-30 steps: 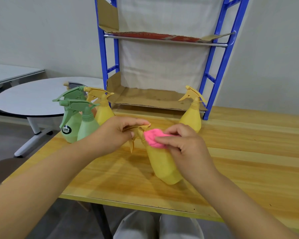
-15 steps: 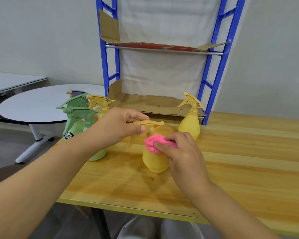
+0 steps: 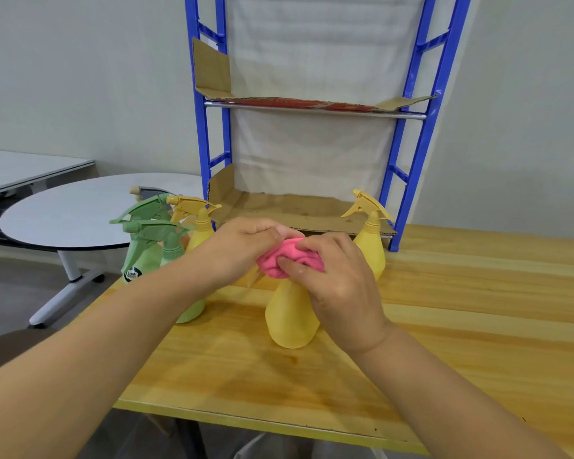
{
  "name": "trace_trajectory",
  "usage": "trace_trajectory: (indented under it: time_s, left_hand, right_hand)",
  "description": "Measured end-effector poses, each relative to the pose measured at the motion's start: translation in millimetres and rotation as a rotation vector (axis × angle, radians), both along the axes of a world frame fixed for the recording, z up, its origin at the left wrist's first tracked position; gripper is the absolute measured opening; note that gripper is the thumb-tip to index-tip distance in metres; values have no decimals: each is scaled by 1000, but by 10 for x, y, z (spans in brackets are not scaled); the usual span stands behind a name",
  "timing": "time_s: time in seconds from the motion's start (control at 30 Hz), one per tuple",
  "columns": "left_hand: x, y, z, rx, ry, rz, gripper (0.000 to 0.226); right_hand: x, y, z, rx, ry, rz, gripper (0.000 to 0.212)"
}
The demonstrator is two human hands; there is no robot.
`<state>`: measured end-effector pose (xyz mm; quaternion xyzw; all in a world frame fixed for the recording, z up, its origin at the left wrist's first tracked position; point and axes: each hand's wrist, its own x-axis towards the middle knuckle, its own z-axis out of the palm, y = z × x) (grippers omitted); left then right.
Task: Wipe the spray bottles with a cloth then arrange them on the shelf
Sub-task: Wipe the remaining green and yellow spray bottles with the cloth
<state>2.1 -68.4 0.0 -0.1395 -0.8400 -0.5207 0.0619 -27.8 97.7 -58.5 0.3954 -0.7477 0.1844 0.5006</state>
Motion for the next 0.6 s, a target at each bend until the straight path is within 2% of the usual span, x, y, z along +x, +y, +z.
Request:
trace_trajectory:
  time_s: [0.1, 0.27, 0.4, 0.47, 0.6]
  left_hand:
    - [-21, -15, 51, -73, 11, 1, 28]
    - [-52, -41, 94, -343, 60, 42, 29]
    - [-44, -16, 124, -353, 26, 39, 24]
    - [-70, 1, 131, -370, 14, 31, 24]
    - [-148, 105, 104, -393, 84, -21, 32]
  right_hand:
    - [-27, 25, 21, -27, -52, 2, 18]
    - [-6, 152, -69, 3, -159, -19, 24]
    - [38, 303, -111, 2, -205, -72, 22]
    - [77, 387, -100, -42, -223, -64, 28]
    - [184, 500, -80, -114, -207, -38, 28]
